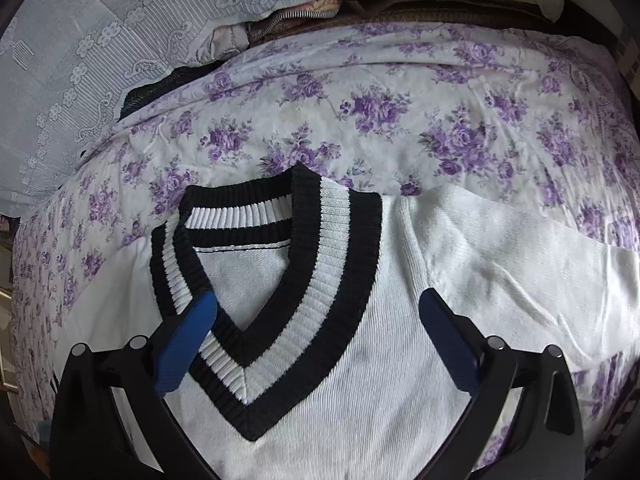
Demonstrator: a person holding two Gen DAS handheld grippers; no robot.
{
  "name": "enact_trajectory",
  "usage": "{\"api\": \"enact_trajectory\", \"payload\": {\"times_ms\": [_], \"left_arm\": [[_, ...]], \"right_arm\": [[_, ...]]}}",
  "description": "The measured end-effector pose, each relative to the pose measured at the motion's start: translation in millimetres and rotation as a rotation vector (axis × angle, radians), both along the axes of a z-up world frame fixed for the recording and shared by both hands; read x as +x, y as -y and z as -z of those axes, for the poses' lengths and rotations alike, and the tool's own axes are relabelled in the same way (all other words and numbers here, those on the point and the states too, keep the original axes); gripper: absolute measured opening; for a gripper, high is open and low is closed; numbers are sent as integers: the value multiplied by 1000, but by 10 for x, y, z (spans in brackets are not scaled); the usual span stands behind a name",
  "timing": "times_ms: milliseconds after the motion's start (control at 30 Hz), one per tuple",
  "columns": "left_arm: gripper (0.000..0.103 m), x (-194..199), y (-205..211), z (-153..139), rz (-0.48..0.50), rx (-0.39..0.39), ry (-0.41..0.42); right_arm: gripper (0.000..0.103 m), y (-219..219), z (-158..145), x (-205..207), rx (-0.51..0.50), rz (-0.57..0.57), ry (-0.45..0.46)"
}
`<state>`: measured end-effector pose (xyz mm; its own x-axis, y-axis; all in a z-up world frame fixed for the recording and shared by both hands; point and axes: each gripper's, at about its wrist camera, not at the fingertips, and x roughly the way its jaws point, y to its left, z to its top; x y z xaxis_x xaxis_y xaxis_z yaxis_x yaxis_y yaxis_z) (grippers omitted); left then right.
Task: Fold small clothes
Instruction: 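Grasp the striped cuff of a sweater sleeve with the right gripper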
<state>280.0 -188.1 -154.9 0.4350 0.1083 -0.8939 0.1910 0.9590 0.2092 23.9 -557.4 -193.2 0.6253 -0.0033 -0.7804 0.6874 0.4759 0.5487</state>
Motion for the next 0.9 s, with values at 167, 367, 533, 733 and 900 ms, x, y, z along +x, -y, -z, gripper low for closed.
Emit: {"api": "enact_trajectory", "payload": {"times_ms": [167, 367, 533, 733, 900], "left_arm": [[98, 130, 2, 438, -11, 49, -49], [99, 123, -147, 621, -32, -44, -56], [99, 176, -140, 444, -28, -78, -23], [99, 248, 185, 358, 54, -40, 20], [99, 258, 329, 614, 34, 9, 32]], "right_arm": [[49, 28, -27, -21, 32, 24, 1], [49, 155, 19, -30, 109, 77, 24], [49, 228, 115, 106, 115, 95, -20], [59, 334, 246, 255, 132, 122, -121], [58, 329, 291, 299, 42, 168, -109]]}}
